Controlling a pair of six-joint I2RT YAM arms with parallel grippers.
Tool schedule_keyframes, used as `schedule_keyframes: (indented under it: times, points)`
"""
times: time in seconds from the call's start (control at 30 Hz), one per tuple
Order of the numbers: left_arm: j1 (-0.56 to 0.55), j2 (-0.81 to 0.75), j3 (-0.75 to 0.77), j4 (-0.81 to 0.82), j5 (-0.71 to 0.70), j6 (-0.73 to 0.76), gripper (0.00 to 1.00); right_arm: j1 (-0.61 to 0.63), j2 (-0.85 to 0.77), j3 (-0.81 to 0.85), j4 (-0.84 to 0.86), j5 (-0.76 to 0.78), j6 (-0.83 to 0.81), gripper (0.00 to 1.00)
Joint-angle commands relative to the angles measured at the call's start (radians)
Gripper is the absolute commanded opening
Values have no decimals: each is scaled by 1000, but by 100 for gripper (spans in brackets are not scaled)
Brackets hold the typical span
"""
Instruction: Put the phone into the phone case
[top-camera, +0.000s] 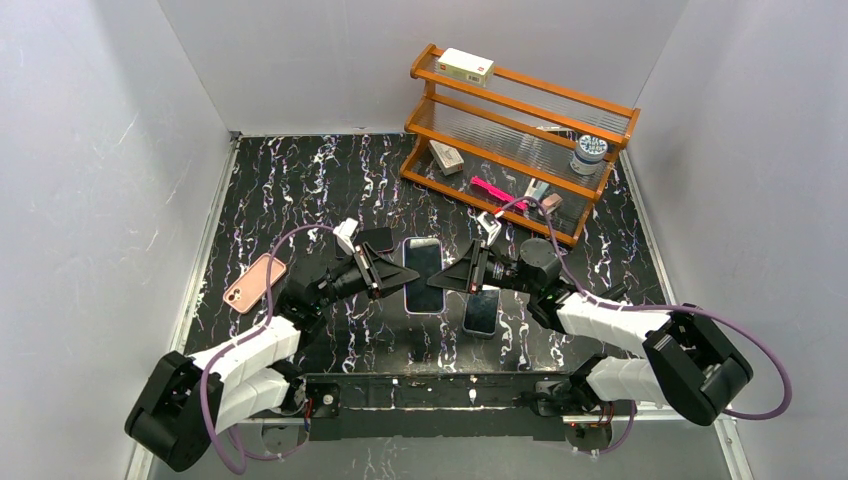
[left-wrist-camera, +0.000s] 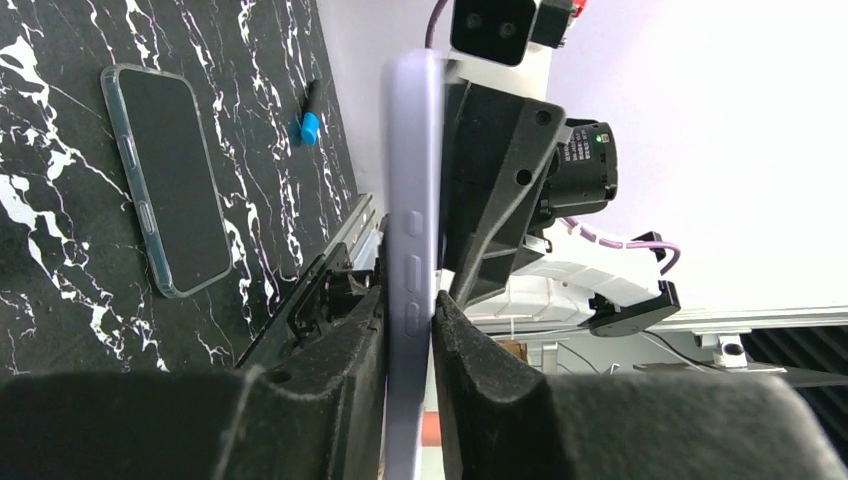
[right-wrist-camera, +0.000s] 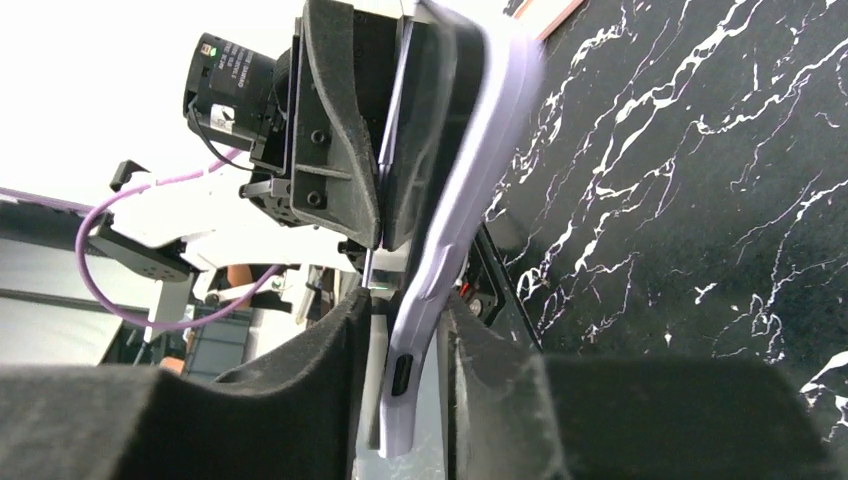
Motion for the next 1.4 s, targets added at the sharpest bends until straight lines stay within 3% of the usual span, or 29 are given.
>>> schedule_keyframes:
  times: [0.0,0.07,0.1,0.13,0.23,0.33,0.67,0.73,0.83,0.87,1.07,1.1,1.3,1.37]
  points:
    - [-5,-41,-17,77,-22,-14,0,6,-7,3,106,-20,9,42]
    - [-5,-52,-14,86,-29,-8,0,6,-13,-4,103,-28,16,55]
    - [-5,-58,-12,87,-35,-6,0,6,-13,-5,96,-34,16,69]
    - [-5,-65,-12,87,-41,-4,0,6,-13,-7,86,-41,15,76]
    - [-5,-80,-8,92,-60,14,0,6,-13,-21,69,-74,20,82]
    - [-5,-85,-5,96,-73,35,0,6,-18,-45,64,-95,38,81]
    - [-5,-68,-14,99,-95,91,0,6,-38,-69,48,-117,75,59]
    - [-5,-66,-24,100,-105,107,0,6,-29,-65,54,-118,105,43]
    - [-5,-65,-41,72,-129,150,0,6,-26,-74,52,-88,163,5]
    - [-5,-67,-44,45,-141,177,0,6,-26,-77,54,-80,181,1]
    - [-5,-78,-29,-68,-148,282,0,6,-23,-80,43,-67,252,1]
    - [-5,-77,-20,-71,-137,285,0,6,-24,-79,38,-64,254,4]
    - [-5,-74,17,-73,-25,261,0,6,-55,-69,-21,-32,183,53]
    - [-5,-79,24,-74,14,255,0,7,-74,-61,-53,-24,138,65]
